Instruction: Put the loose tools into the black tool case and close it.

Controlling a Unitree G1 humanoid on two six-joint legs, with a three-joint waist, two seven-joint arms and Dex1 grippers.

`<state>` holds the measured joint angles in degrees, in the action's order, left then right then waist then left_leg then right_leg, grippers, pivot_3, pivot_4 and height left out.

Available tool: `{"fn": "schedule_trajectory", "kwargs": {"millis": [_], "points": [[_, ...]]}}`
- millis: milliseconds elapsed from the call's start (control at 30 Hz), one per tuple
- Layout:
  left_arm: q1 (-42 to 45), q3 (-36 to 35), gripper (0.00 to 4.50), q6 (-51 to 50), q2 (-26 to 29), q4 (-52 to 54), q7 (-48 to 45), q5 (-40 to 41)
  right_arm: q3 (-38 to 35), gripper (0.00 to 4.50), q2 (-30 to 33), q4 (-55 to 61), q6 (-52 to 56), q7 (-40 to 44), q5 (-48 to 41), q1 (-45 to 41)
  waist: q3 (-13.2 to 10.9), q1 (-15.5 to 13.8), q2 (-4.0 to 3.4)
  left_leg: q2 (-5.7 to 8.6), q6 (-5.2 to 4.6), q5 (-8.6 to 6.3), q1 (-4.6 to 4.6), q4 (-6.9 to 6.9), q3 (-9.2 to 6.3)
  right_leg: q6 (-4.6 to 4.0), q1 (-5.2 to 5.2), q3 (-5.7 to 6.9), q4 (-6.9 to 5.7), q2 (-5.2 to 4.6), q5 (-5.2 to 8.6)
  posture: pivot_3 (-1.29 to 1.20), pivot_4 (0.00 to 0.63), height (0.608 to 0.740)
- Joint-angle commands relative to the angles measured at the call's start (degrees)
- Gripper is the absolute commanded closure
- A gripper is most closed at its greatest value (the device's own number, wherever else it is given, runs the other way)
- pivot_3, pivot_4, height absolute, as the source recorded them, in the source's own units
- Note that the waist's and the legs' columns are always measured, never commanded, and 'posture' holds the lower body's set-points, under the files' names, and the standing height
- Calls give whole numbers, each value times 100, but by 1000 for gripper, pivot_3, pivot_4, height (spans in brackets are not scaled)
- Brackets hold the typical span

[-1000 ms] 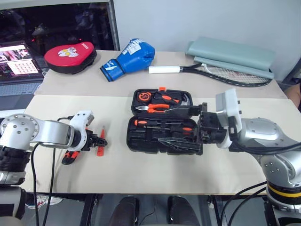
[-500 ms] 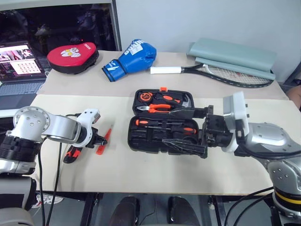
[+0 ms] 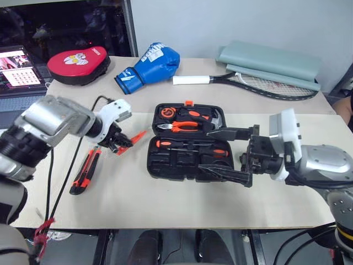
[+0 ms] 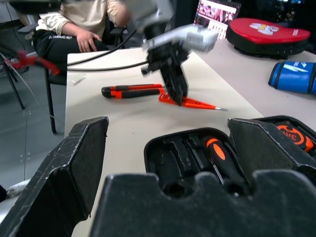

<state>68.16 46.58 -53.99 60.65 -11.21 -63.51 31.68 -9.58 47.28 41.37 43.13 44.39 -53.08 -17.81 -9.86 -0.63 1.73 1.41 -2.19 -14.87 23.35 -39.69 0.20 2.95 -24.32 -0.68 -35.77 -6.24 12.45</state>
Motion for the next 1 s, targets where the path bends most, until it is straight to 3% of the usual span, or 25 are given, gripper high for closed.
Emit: {"fn": "schedule_trajectory", "kwargs": {"millis": [33, 200, 300, 467, 1000], "points": [[1013, 318, 4107, 1803, -708, -1208, -1913, -1380, -229, 0, 116, 263, 3, -92, -196, 152, -3, -17, 5, -1, -7, -4, 10, -9, 0, 2, -2, 2, 1, 0, 1, 0, 150, 737], [1505, 199, 4107, 2722, -2085, -2336, -2455, -2182, -283, 0, 157, 371, -2, -290, -229, 291, -5, -72, 9, 3, -31, -18, 50, -41, -20, 29, -2, 5, 13, -12, 5, 0, 150, 737], [1413, 154, 4107, 2966, -2457, -2325, -2720, -2534, -305, 0, 215, 441, -23, -377, -161, 419, -7, -17, 12, 12, -43, -25, 52, -47, -28, 43, 0, -2, -3, -21, 6, 0, 150, 737], [1093, 78, 4107, 2745, -2694, -1788, -2755, -2994, -483, 0, 256, 623, -36, -603, -289, 709, -8, 103, 11, 9, -50, -29, 70, -42, -30, 46, -22, -7, -8, -18, 4, 0, 150, 737], [-3, -271, 4107, 1541, -2833, -411, -2278, -3720, -667, 0, 285, 781, -80, -1047, -534, 996, -8, 72, 11, 9, -49, -29, 53, -72, -37, 47, -5, -10, -24, -19, 4, 0, 150, 737]]}}
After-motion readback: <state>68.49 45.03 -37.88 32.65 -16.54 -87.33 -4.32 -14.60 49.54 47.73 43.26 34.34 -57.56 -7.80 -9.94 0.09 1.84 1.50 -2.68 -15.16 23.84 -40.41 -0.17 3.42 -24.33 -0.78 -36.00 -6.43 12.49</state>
